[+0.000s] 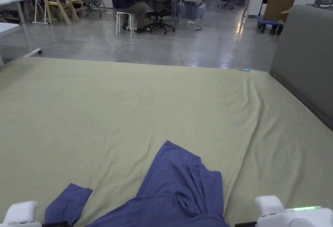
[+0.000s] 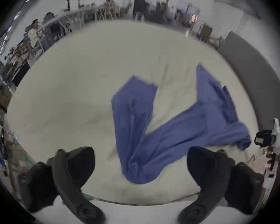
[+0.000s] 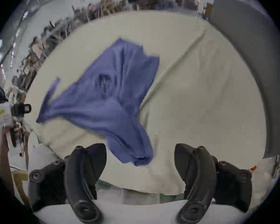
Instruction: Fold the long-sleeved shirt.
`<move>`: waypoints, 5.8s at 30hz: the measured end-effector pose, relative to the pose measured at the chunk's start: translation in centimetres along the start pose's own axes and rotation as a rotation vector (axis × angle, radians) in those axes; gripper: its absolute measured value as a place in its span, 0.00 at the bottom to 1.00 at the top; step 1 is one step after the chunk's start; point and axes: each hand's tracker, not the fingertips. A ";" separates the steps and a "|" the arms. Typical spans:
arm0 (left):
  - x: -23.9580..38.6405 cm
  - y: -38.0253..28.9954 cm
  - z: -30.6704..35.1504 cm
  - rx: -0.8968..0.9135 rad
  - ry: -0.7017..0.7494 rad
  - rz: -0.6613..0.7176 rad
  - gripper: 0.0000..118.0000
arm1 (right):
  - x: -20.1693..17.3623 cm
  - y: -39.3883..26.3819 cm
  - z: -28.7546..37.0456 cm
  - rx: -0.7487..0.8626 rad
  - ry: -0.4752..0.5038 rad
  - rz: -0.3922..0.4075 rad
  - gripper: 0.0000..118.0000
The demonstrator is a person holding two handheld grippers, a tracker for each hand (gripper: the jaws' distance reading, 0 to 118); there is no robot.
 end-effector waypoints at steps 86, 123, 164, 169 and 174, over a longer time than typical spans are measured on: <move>10.9 47.7 7.7 0.670 -0.081 -0.057 0.00 | 9.8 46.3 16.9 0.432 -0.103 -0.295 0.07; -0.8 0.7 -6.3 -0.280 0.014 -0.348 0.00 | 9.5 -6.7 -6.4 -0.123 0.061 0.019 0.07; 19.7 19.2 -27.1 -0.146 -0.024 -0.402 0.92 | 7.7 -6.1 2.4 -0.053 -0.056 -0.358 0.00; 21.1 17.2 -29.5 -0.160 0.030 -0.546 0.66 | 9.9 -7.2 2.4 -0.092 -0.086 -0.404 0.00; 22.5 16.9 -24.5 -0.150 -0.028 -0.617 0.02 | 11.2 -6.3 1.0 -0.139 -0.074 -0.482 0.32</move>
